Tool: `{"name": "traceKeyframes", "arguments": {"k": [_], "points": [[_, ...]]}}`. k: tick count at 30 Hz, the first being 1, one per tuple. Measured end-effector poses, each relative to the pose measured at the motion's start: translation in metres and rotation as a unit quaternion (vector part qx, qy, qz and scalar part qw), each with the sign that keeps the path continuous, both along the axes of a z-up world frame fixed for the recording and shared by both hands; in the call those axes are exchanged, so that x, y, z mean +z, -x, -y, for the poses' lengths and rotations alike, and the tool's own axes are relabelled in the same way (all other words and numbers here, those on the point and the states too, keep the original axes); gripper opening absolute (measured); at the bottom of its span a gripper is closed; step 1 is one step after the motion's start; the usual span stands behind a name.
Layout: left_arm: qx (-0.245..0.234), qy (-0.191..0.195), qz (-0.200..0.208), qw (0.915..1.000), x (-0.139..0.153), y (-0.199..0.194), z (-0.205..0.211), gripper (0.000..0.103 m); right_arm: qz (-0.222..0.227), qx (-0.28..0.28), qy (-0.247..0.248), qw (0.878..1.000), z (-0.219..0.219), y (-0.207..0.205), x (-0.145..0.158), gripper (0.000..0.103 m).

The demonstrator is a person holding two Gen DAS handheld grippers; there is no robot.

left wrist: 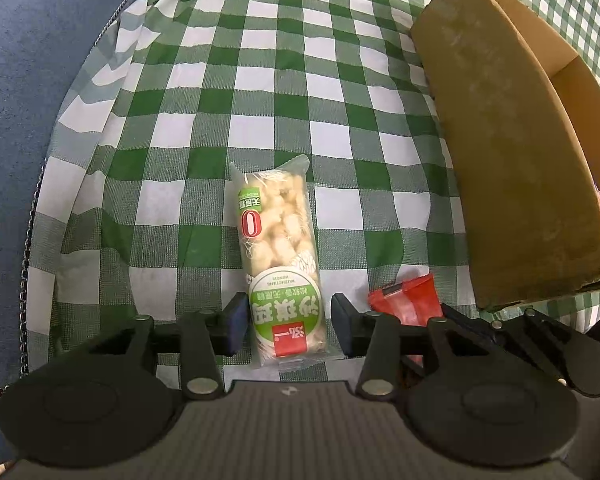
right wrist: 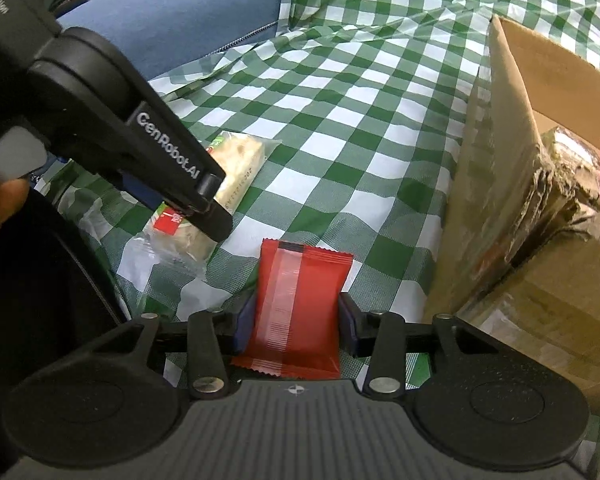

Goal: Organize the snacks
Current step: 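Lift the peanut pack and red packet up from the couch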

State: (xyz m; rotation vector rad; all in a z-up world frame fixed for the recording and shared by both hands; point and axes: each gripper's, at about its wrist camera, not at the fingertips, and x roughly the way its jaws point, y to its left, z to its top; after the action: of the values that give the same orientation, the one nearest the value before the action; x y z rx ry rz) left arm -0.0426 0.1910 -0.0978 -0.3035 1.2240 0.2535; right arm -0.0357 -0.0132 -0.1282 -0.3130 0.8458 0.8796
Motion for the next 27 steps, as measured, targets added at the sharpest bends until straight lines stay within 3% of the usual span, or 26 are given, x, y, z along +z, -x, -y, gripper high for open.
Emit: {"name": "traceKeyframes", "arguments": {"k": [27], "points": [[-0.015, -0.01, -0.008, 0.9998, -0.0041, -0.006, 0.0035, 0.05, 0.004, -0.007, 0.01, 1.0, 0.0014, 0.0037, -0.001, 0.045]]}}
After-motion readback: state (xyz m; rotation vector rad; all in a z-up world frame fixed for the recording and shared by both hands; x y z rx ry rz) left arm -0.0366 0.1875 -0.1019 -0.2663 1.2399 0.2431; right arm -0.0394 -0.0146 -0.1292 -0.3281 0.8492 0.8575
